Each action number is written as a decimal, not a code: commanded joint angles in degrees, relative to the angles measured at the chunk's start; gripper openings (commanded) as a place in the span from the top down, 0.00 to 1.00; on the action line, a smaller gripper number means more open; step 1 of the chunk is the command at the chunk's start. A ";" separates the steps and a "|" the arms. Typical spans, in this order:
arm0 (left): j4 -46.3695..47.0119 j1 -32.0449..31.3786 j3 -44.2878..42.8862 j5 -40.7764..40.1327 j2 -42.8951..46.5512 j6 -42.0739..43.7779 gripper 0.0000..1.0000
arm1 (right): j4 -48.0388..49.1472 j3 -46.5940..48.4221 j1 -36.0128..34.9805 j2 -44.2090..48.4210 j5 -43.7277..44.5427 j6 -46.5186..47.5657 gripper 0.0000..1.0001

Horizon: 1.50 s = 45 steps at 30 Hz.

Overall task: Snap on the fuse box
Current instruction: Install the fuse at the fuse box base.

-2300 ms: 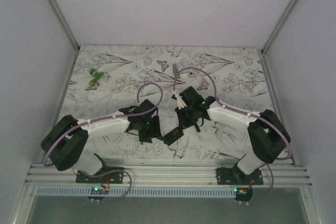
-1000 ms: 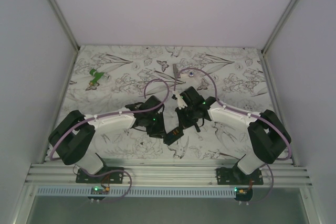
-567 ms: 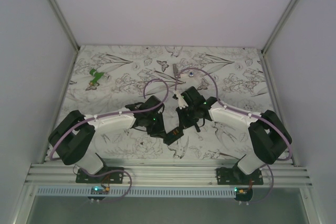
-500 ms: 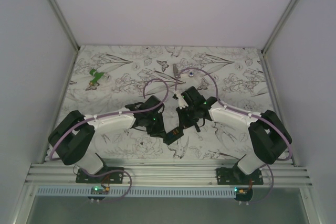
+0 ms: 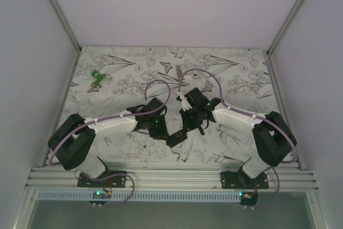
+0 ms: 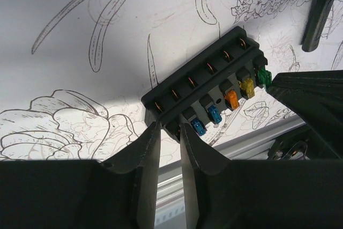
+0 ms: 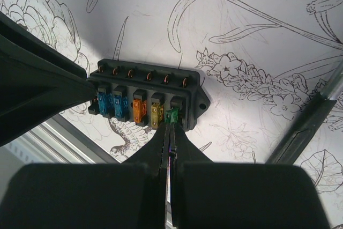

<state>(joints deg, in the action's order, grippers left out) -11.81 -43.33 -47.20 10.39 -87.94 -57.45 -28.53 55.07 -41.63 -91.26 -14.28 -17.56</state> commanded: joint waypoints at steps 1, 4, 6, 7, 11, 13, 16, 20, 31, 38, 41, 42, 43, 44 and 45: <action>-8.13 1.28 2.68 -3.73 1.37 0.67 0.77 | -11.52 -3.87 1.46 -4.58 9.62 1.45 1.00; -8.46 1.62 3.00 -3.80 1.61 0.70 0.78 | -11.95 -4.29 1.46 -5.49 10.65 0.76 1.00; -8.66 1.70 3.10 -3.88 1.67 0.68 0.78 | -12.34 -4.58 1.46 -5.74 11.53 0.13 1.00; -8.71 1.81 3.22 -3.96 1.79 0.68 0.78 | -12.40 -4.74 1.39 -5.70 11.66 0.01 1.00; -8.92 2.02 3.33 -3.95 1.52 0.54 0.79 | -12.80 -5.31 1.43 -5.77 12.41 -0.42 1.00; -8.99 2.05 3.41 -3.81 1.53 0.43 0.80 | -13.18 -5.48 1.39 -5.14 13.33 -0.88 1.00; -9.02 2.10 3.26 -3.77 1.76 0.54 0.80 | -13.19 -4.99 1.46 -3.28 12.83 -0.53 1.00; -8.90 2.04 2.72 -3.63 2.27 1.00 0.78 | -12.03 -2.69 0.03 -0.41 11.32 0.82 1.00; -8.69 1.44 1.98 -4.55 4.48 1.72 0.68 | -9.95 7.15 -3.91 2.87 6.53 0.69 0.88; -6.99 1.39 0.38 -2.99 4.11 2.08 0.58 | -14.46 10.62 -3.90 2.25 12.12 -6.60 0.79; -5.01 1.44 0.33 -1.85 3.78 2.08 0.52 | -15.64 10.59 -3.81 1.88 13.86 -10.28 0.76; -4.33 1.48 0.31 -1.45 3.60 2.08 0.50 | -15.63 10.66 -3.84 0.26 13.37 -10.88 0.75; -3.66 1.45 0.22 -0.85 3.37 2.08 0.48 | -15.55 10.67 -3.86 -0.12 12.84 -11.59 0.74; -2.91 1.47 0.14 -0.03 2.99 2.08 0.47 | -15.44 10.63 -3.88 -0.40 12.37 -12.26 0.74; -2.23 1.45 -0.01 0.63 2.59 2.08 0.47 | -15.54 10.78 -3.84 -0.72 12.18 -12.76 0.74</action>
<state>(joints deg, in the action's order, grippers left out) -16.21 -41.67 -45.89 8.23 -84.03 -55.88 -42.17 64.34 -45.23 -90.19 -3.07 -25.45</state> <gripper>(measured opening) 0.519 0.259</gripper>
